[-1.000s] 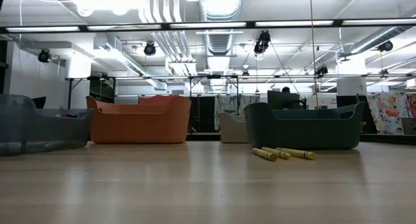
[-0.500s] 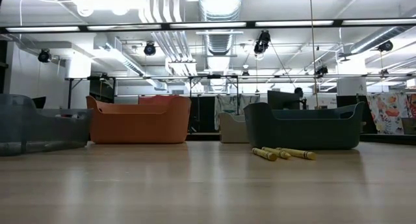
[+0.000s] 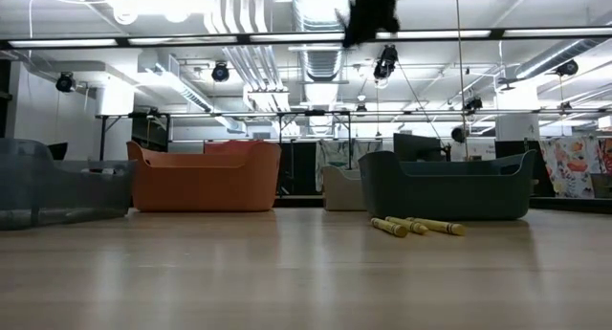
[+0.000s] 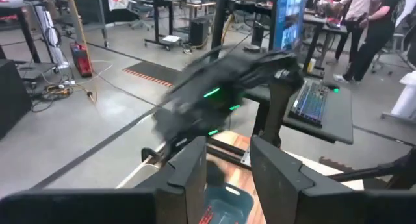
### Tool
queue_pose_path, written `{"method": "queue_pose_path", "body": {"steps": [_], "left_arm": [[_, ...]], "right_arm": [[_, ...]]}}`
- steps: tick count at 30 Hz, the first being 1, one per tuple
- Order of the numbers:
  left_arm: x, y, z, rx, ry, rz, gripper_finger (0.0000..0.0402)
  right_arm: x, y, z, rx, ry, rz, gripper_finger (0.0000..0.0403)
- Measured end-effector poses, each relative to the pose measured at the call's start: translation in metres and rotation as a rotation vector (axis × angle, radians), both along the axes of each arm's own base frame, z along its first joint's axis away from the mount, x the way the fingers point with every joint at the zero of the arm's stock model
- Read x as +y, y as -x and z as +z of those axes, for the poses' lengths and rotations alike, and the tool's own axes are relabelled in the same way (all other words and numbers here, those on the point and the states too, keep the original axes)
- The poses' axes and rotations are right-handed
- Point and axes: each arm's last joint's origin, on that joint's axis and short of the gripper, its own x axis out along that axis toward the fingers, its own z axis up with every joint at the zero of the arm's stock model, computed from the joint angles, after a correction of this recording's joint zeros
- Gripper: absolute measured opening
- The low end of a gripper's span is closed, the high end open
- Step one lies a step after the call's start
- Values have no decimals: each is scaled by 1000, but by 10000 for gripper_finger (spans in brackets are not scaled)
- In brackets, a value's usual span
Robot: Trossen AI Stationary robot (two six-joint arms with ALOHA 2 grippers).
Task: Sort crayons
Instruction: Put the violet crayon into the gray bin
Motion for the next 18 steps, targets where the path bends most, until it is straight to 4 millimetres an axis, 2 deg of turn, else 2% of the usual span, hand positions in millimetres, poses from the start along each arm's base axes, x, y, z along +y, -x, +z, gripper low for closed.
{"method": "queue_pose_path", "body": {"steps": [5,9,12,18], "left_arm": [[-2,4,0,11,0,-10,102],[-5,8,-4,39,19,-19,102],[-7,10,-6,57,38,-22,102],[-9,14,-8,73,24,14,102]], "right_arm": [[-69,-9,-51,241,-28,-61,13],[-111,-10,-93,367,-111,-64,13],[-129,-9,-117,455,-158,-35,13],[-143,-8,-148,579,-190,40,13]]}}
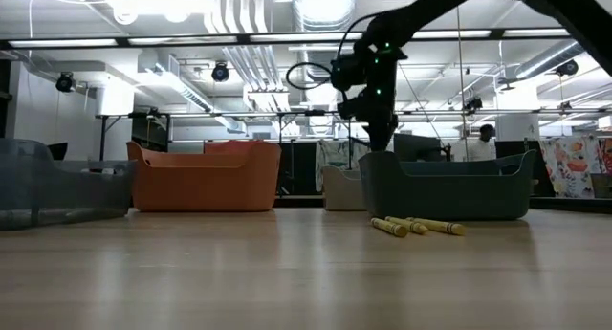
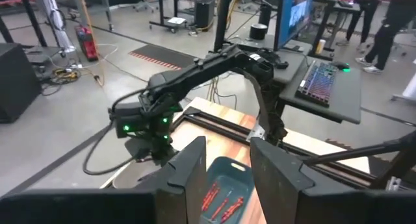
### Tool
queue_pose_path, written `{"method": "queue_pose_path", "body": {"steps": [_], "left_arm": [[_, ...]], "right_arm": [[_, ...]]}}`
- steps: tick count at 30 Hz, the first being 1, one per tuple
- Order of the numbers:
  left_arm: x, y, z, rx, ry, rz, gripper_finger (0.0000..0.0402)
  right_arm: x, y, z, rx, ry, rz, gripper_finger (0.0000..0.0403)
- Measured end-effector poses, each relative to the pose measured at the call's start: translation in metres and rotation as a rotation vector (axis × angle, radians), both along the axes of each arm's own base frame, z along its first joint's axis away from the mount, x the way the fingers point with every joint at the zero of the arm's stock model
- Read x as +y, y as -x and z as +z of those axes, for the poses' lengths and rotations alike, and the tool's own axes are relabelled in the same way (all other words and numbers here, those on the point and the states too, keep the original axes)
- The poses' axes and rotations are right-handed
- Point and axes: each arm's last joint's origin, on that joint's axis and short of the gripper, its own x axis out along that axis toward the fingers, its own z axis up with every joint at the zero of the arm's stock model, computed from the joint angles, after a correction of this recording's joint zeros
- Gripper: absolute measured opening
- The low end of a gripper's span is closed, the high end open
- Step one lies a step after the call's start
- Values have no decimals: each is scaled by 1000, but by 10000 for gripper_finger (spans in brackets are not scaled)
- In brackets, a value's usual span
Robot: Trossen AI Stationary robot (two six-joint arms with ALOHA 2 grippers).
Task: Sort crayons
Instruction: Put the violet crayon into the gray bin, then put the yellow crayon into the orange bin
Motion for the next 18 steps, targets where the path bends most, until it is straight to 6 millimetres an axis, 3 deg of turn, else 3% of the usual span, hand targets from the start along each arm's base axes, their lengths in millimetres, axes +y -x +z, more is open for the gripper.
{"method": "queue_pose_path", "body": {"steps": [7,14,18], "left_arm": [[1,2,-2,20,-9,24,102],[2,3,-6,38,16,37,102],[2,3,-6,34,24,40,102]], "right_arm": [[-7,-1,-15,33,-22,4,18],[-7,-2,-15,28,-27,-14,89],[-7,-1,-15,24,-33,-37,106]]}}
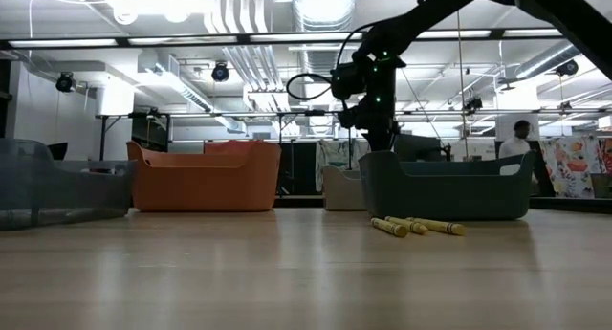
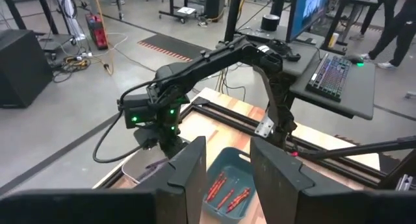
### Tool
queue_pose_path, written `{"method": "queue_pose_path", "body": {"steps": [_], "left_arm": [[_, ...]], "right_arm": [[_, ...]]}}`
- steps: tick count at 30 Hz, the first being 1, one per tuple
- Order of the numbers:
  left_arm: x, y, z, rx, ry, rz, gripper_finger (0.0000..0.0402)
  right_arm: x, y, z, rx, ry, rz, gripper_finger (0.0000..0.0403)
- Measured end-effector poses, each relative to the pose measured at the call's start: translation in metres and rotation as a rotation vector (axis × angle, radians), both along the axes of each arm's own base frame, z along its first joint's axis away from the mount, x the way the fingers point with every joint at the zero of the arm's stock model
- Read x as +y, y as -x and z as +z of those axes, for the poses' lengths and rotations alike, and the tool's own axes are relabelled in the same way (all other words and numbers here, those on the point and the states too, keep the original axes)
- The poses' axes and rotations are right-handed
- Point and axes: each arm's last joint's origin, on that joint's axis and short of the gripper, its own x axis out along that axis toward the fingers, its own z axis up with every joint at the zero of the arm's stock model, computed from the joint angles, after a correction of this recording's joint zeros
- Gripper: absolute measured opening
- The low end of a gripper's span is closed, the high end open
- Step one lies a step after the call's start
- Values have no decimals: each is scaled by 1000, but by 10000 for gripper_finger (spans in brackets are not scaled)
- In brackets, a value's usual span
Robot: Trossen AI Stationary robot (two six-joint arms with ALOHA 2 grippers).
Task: Sort crayons
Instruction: Put the yellow crayon into the orange bin
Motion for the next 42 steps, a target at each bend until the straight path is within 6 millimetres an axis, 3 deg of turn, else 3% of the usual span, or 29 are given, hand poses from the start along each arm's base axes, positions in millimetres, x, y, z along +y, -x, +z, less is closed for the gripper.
{"method": "queue_pose_path", "body": {"steps": [6,13,20,25,33,42], "left_arm": [[-1,-2,-2,-3,27,12,102],[-8,-20,-14,9,88,37,102],[-25,-57,-38,60,164,37,102],[-37,-80,-57,96,264,21,94],[-56,-118,-98,192,416,53,82],[-70,-163,-158,338,500,148,80]], "right_arm": [[7,5,20,-20,3,-44,102],[38,24,87,-229,-15,-85,94],[100,54,150,-431,-3,-78,95],[152,70,181,-548,-23,-20,91],[221,93,200,-677,-124,81,91],[272,118,194,-716,-111,117,91]]}}
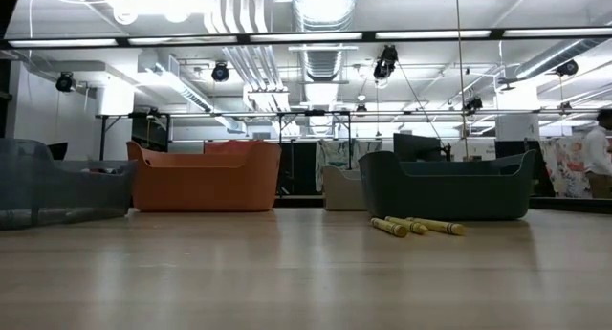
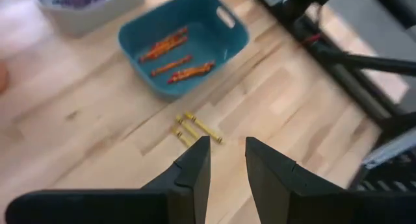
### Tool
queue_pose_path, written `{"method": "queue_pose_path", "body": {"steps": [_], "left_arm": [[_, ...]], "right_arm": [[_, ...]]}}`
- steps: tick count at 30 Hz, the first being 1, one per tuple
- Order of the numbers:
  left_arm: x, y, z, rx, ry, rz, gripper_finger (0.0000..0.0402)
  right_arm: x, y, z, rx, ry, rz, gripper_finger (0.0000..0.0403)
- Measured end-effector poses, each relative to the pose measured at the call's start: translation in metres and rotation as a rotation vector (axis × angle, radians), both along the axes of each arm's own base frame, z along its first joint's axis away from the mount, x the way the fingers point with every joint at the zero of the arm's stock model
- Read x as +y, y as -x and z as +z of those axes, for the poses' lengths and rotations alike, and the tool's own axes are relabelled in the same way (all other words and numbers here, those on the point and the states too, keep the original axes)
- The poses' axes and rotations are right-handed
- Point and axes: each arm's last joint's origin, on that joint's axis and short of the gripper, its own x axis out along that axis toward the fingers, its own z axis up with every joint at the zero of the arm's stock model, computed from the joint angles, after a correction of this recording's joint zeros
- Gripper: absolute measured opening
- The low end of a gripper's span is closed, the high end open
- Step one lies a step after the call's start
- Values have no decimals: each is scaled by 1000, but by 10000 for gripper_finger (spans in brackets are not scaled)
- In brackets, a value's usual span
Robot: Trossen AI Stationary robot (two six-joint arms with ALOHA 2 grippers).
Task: Sort crayons
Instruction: Put the yellow crayon into the orange bin
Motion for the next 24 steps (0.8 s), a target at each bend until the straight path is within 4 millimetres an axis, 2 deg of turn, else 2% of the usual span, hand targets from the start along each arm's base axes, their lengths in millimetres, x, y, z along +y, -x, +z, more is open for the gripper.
{"method": "queue_pose_path", "body": {"steps": [7,15,20,24], "left_arm": [[-5,-35,-55,146,91,16,80],[-6,-64,-116,304,130,4,78],[0,-75,-139,371,131,-54,76],[13,-83,-144,377,135,-99,76]], "right_arm": [[20,11,-7,-38,-35,14,80],[29,14,-13,-46,-60,38,84],[29,13,-14,-43,-59,39,78],[29,13,-14,-43,-59,38,78]]}}
